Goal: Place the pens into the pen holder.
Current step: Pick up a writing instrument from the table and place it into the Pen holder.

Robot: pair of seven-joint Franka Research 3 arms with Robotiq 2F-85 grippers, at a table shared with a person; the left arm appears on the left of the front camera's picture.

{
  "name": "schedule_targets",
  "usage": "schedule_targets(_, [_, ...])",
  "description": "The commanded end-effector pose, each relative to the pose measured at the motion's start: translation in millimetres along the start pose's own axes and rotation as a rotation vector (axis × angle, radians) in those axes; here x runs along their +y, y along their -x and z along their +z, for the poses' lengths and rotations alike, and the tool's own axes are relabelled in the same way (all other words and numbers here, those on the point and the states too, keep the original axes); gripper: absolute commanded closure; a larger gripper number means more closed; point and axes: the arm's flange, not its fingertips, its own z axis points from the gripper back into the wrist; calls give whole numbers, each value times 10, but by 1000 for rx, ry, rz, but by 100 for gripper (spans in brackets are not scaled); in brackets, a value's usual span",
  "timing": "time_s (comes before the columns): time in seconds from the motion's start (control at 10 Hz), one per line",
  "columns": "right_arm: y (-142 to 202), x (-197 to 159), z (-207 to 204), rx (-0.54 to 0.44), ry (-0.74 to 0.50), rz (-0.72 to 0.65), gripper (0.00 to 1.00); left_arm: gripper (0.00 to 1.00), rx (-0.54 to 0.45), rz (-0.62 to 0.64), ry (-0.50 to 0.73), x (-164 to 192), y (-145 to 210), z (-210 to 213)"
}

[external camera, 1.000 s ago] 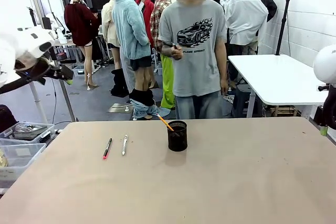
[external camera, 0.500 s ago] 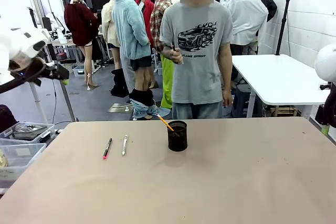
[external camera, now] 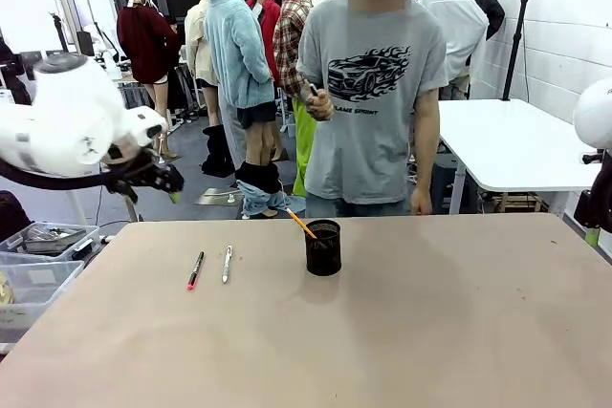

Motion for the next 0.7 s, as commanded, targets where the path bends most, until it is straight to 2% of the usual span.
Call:
schedule_targets(0.0, [-3,6,24,8,4,-14,0,0,65,-1,40,-126,-155,-217])
schedule_targets(0.1, [-3,6,24,8,4,-14,0,0,85,-13,100,-186,-66,-382])
schedule_targets(0.2, [-3,6,24,8,4,-14,0,0,65,3,51,-164,38,-417])
schedule_targets(0.4, [-3,6,24,8,4,-14,0,0,72,-13,47,-231,-22,-376])
schedule_targets(0.5, [-3,6,24,8,4,-14,0,0,89,-12,56,-268,19,-496])
schedule_targets(0.6, [-3,6,24,8,4,-14,0,0,122,-62,127,-249,75,-496])
